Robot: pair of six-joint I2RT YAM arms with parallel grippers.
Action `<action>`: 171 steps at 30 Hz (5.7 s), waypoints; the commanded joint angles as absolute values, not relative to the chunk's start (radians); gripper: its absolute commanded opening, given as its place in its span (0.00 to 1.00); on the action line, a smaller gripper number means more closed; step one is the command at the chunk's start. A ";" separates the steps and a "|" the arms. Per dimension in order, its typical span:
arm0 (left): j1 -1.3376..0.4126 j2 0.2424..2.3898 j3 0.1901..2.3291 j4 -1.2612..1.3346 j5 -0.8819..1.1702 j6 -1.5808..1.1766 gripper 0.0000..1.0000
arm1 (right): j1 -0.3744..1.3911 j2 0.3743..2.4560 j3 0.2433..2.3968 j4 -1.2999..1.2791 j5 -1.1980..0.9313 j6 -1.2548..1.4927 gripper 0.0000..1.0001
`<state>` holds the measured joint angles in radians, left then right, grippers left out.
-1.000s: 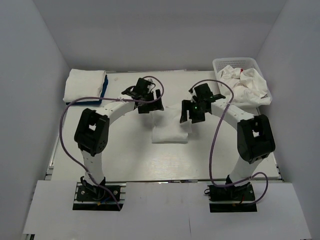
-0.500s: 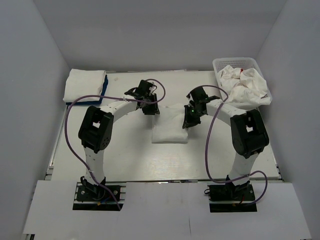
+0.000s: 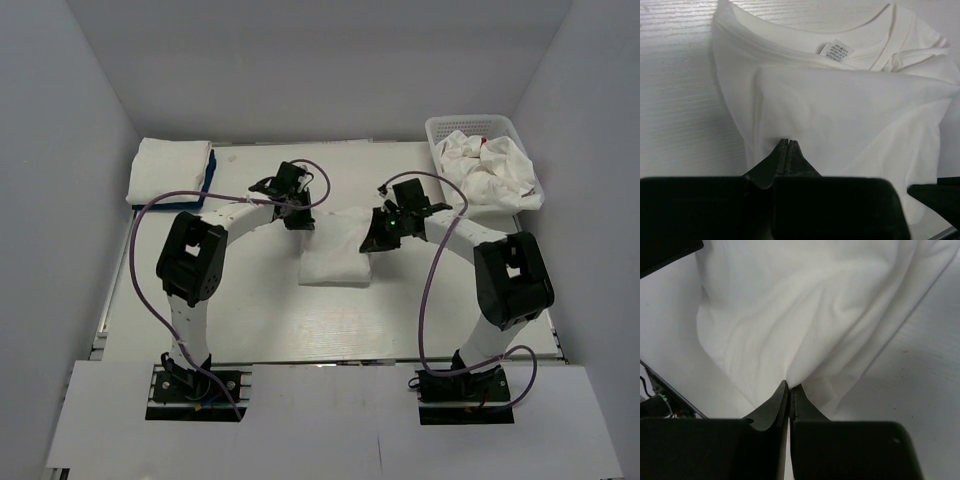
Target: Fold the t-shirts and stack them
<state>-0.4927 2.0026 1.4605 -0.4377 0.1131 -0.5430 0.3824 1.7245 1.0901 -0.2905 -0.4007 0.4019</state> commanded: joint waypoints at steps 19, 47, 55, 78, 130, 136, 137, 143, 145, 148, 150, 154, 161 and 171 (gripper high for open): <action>-0.468 1.916 1.411 -0.344 0.040 -0.581 0.00 | 0.259 1.753 0.960 -0.066 -0.548 0.374 0.51; -0.500 1.942 1.264 -0.324 0.244 -0.494 0.82 | 0.244 1.559 1.039 -0.232 -0.301 0.348 0.90; -0.554 2.069 1.383 -0.419 0.163 -0.426 0.47 | 0.230 1.526 1.019 -0.213 -0.249 0.321 0.90; -0.529 1.901 1.559 -0.500 -0.413 0.033 0.00 | 0.193 1.424 0.985 -0.213 -0.124 0.281 0.90; 0.228 2.062 1.965 -0.356 0.081 0.560 0.00 | 0.193 1.674 1.292 -0.445 -0.069 0.278 0.90; 0.287 2.109 1.994 -0.376 0.175 0.560 0.00 | 0.193 1.700 1.342 -0.480 -0.063 0.279 0.90; 0.287 2.109 1.994 -0.376 0.184 0.560 0.00 | 0.193 1.704 1.350 -0.491 -0.064 0.278 0.90; 0.327 2.160 2.031 -0.376 0.206 0.551 0.00 | 0.196 1.726 1.381 -0.500 -0.083 0.296 0.90; 0.327 2.178 2.031 -0.365 0.216 0.551 0.00 | 0.196 1.735 1.393 -0.512 -0.084 0.299 0.90; 0.327 2.189 2.031 -0.342 0.186 0.528 0.00 | 0.196 1.744 1.402 -0.522 -0.090 0.299 0.90; 0.327 2.200 2.040 -0.333 0.169 0.503 0.02 | 0.199 1.752 1.413 -0.538 -0.101 0.302 0.90; 0.327 2.209 2.065 -0.290 0.034 0.433 1.00 | 0.199 1.749 1.420 -0.554 -0.098 0.305 0.90; 0.327 2.186 2.147 -0.328 0.076 0.275 1.00 | 0.198 1.697 1.391 -0.528 -0.090 0.307 0.90; 0.325 2.307 2.265 -0.435 0.253 0.103 1.00 | 0.196 1.672 1.344 -0.514 -0.058 0.298 0.90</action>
<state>0.3187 2.2780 2.1872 -0.3531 0.1799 0.1856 0.1967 1.7092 1.3426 -0.5236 -0.0792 0.3058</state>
